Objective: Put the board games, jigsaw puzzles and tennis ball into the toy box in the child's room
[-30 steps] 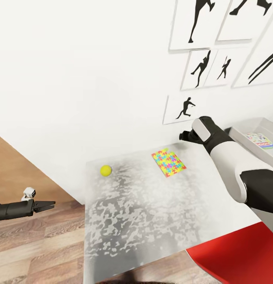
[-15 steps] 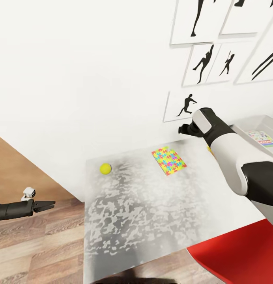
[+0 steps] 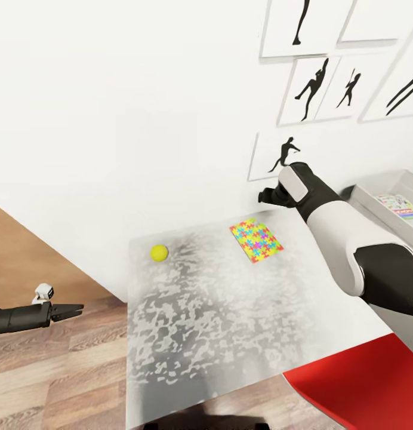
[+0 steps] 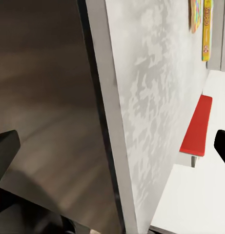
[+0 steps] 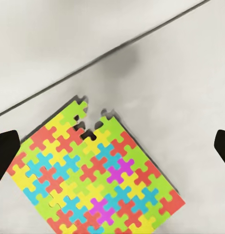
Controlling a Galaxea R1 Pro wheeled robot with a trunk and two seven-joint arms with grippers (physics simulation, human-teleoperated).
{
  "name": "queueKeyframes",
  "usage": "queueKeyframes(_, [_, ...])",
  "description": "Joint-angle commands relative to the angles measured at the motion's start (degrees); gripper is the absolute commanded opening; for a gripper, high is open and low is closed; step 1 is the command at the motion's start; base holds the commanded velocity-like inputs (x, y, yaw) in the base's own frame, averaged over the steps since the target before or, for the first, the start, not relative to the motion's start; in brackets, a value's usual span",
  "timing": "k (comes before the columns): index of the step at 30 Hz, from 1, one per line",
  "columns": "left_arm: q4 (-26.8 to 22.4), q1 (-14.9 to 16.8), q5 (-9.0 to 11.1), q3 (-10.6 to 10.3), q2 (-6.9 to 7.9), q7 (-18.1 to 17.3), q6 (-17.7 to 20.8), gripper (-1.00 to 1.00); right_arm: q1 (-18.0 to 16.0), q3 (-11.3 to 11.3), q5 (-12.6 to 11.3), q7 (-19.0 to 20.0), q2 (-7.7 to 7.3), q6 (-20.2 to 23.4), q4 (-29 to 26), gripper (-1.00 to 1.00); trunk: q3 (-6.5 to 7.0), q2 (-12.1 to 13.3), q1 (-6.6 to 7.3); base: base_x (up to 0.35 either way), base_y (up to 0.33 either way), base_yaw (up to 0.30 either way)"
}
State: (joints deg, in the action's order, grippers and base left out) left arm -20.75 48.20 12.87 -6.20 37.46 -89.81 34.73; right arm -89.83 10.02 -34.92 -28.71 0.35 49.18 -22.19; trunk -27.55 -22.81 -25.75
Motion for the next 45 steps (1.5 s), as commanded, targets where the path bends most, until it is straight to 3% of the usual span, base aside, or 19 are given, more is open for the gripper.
queueKeyframes(1, [0.0,0.1,0.4,-0.5,0.07,-0.2,0.6,1.0,-0.1,0.4,-0.6,-0.5,0.01,0.2,0.0,1.0,-0.17,-0.1,-0.03,0.0,0.0,0.0])
queueKeyframes(22, [0.0,0.1,0.4,-0.5,0.09,-0.2,0.6,1.0,-0.8,0.3,-0.6,-0.5,-1.16,0.3,-0.2,1.0,-1.85,-0.1,-0.03,0.0,0.0,0.0])
queueKeyframes(31, [0.0,0.1,0.4,-0.4,1.46,-0.2,0.6,1.0,-1.4,0.2,-0.6,-0.5,-1.25,0.3,-0.6,1.0,-2.57,-0.1,-0.03,0.0,0.0,0.0])
queueKeyframes(45, [0.0,0.1,0.3,-0.4,1.57,-0.2,0.6,1.0,-1.9,0.3,-0.6,-0.5,-1.44,0.3,-0.5,1.0,-3.69,-0.1,-0.03,0.0,0.0,0.0])
